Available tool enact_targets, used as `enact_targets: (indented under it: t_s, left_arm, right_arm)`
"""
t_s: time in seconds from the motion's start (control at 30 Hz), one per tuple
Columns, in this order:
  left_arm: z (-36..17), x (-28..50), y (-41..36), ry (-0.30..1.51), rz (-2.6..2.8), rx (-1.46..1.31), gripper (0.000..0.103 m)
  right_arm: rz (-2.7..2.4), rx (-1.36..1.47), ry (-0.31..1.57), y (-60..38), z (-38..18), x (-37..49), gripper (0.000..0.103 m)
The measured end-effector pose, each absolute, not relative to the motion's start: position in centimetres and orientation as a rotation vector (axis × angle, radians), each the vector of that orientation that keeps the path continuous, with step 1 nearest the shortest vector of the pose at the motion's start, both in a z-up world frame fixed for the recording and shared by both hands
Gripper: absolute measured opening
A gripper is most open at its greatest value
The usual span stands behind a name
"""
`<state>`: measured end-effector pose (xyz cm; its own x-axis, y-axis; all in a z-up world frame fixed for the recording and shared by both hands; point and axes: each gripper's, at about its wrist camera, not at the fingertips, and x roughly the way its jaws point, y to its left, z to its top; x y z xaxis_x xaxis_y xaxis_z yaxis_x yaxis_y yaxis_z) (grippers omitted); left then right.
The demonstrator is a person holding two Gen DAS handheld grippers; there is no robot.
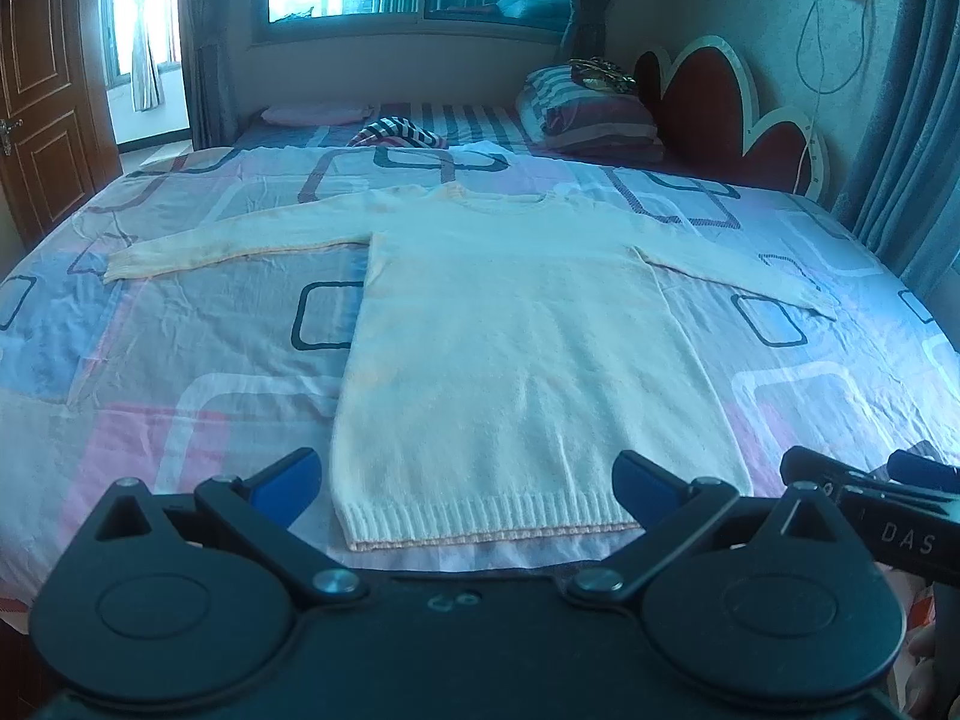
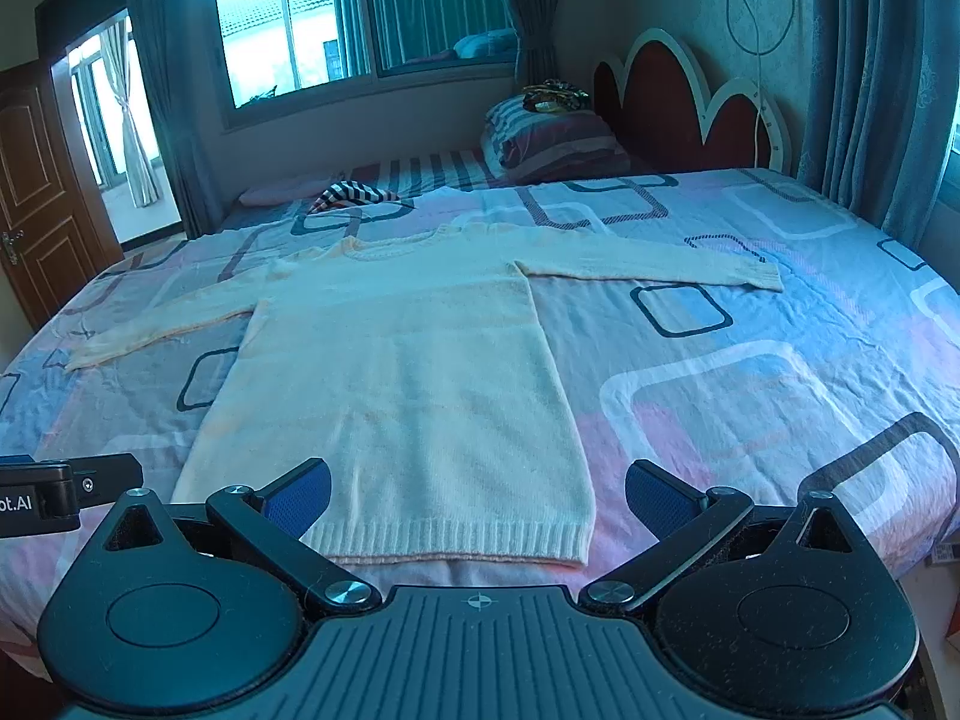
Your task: Fold small clothes
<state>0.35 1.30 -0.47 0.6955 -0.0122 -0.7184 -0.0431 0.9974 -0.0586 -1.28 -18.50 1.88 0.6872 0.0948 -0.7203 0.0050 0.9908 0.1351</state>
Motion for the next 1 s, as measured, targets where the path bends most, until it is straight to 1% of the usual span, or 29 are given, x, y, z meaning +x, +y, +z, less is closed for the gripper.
enact_targets:
  t_s: [0.47,1.0]
  left_arm:
    - [-0.8,4.0,1.2,0.795,0.037,-0.070,0.103]
    - [-1.6,11.7,1.2,0.810,0.074,-0.098,0.102]
  right_arm:
    - [0.043,0.130,0.813,-19.4,1.0,2.9,0.103]
    - [-0.008,0.129,0.822,-22.8,-0.7,10.9,0.103]
